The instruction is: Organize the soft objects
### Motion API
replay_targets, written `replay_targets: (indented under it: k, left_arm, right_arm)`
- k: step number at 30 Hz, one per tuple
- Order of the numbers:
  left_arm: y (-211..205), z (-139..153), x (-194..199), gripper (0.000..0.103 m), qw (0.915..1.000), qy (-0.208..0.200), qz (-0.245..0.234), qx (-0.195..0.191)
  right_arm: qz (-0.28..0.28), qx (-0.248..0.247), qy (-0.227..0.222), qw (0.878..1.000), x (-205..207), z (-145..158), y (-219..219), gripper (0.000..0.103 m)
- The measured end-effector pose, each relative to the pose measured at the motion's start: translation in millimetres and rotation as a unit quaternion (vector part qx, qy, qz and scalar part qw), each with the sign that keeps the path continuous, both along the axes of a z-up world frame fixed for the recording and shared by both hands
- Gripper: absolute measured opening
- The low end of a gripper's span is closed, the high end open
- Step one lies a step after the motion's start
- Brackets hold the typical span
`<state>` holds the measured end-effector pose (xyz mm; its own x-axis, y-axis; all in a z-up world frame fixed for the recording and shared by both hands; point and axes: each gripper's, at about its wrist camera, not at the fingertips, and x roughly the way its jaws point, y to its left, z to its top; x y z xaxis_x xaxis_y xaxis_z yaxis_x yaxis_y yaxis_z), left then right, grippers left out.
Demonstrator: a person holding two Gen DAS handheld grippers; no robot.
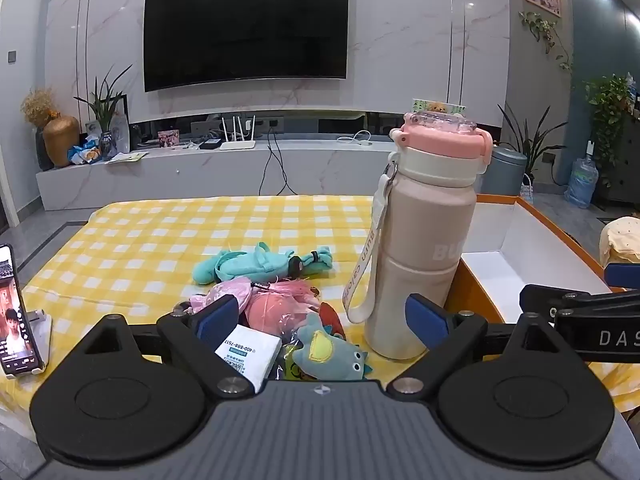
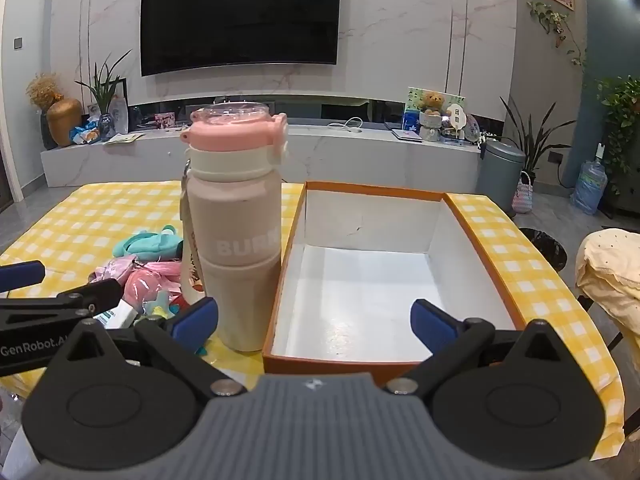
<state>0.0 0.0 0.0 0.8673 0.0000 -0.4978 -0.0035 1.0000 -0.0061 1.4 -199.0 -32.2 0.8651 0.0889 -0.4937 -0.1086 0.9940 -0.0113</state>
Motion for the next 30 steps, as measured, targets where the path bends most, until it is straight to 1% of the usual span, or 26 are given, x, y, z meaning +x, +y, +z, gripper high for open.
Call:
replay_targets:
  k: [2, 26, 30]
  left_arm:
    - [-0.3, -0.1, 0.2, 0.103, 1.0000, 0.003, 0.000, 0.006]
    - [-1.9, 5.5, 3.8, 0.103, 1.0000, 0.000, 0.001, -0.002]
    - [-2.0, 2.8, 3.4, 0.103, 1.0000, -0.001, 0.002, -0.002]
  right_arm:
    - [0.000, 0.002, 0.000, 1.000, 0.1, -0.1, -0.3, 0.100]
    - [0.000, 0.002, 0.003, 1.000, 1.0, -0.5, -1.4, 0.100]
    - [-0.001, 0.000, 0.002, 1.000, 1.6, -0.9, -1.4, 0.100]
